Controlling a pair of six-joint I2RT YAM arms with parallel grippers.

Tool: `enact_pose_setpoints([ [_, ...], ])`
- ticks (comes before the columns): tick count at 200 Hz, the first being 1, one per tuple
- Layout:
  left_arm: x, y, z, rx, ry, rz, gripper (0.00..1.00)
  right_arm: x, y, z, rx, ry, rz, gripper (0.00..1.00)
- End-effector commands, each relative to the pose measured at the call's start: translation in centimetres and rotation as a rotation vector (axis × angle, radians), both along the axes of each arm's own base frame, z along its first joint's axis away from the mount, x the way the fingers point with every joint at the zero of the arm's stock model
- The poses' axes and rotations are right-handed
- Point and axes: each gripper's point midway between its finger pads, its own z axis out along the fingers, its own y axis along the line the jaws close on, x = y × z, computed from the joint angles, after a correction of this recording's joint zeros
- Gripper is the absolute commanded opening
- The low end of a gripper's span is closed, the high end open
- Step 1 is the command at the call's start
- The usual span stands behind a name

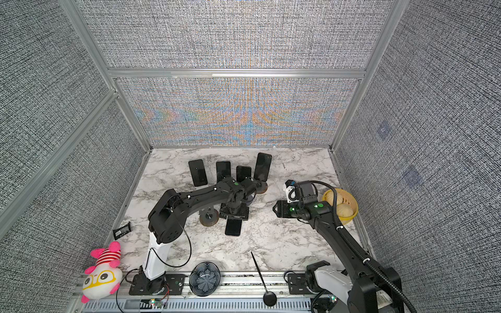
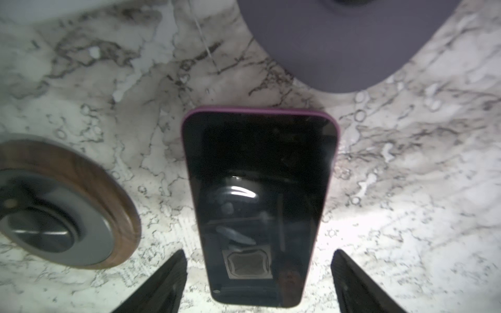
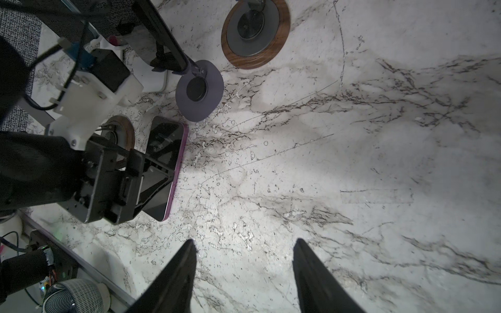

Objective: Remove the phone from the phone stand
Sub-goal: Place the phone at the center of the table, then remove the phone from the phone stand.

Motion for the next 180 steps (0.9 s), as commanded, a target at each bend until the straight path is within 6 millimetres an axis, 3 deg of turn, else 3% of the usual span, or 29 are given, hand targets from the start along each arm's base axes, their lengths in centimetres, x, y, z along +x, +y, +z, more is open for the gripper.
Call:
enact_pose_setpoints([
  [1, -0.1, 0.6, 2.5, -0.004, -0.03, -0.033, 0.85, 0.3, 0.1, 0.1, 0.005, -0.002, -0.005, 0.59],
  [46, -0.2, 1.3, 7.3, -0.062, -0.114, -0.053, 0.85, 1.0, 0.4, 0.4, 0.009, -0.01, -0.001, 0.61],
  [87, 1.1, 3.0, 11.4, -0.039, -0.24, -0.082, 0.87, 1.9, 0.6, 1.8, -0.029, -0.066, -0.017, 0.64],
  [114, 3.5, 4.3, 14.2, -0.072, -0.343, -0.049, 0.87, 2.9, 0.6, 3.0, -0.097, -0.128, -0.043, 0.67],
  [151, 7.7, 3.9, 16.9, -0.208, -0.465, -0.001, 0.84, 5.6, 1.5, 5.7, -0.139, -0.24, -0.112, 0.75],
  [164, 8.9, 3.6, 17.8, -0.24, -0.515, -0.001, 0.83, 6.4, 2.0, 5.7, -0.146, -0.247, -0.125, 0.76],
  [171, 9.6, 3.5, 18.2, -0.252, -0.541, 0.0, 0.82, 7.2, 2.6, 7.1, -0.125, -0.276, -0.122, 0.76],
  [180, 10.3, 3.4, 18.6, -0.268, -0.562, 0.0, 0.81, 7.5, 3.4, 7.3, -0.11, -0.274, -0.104, 0.76],
])
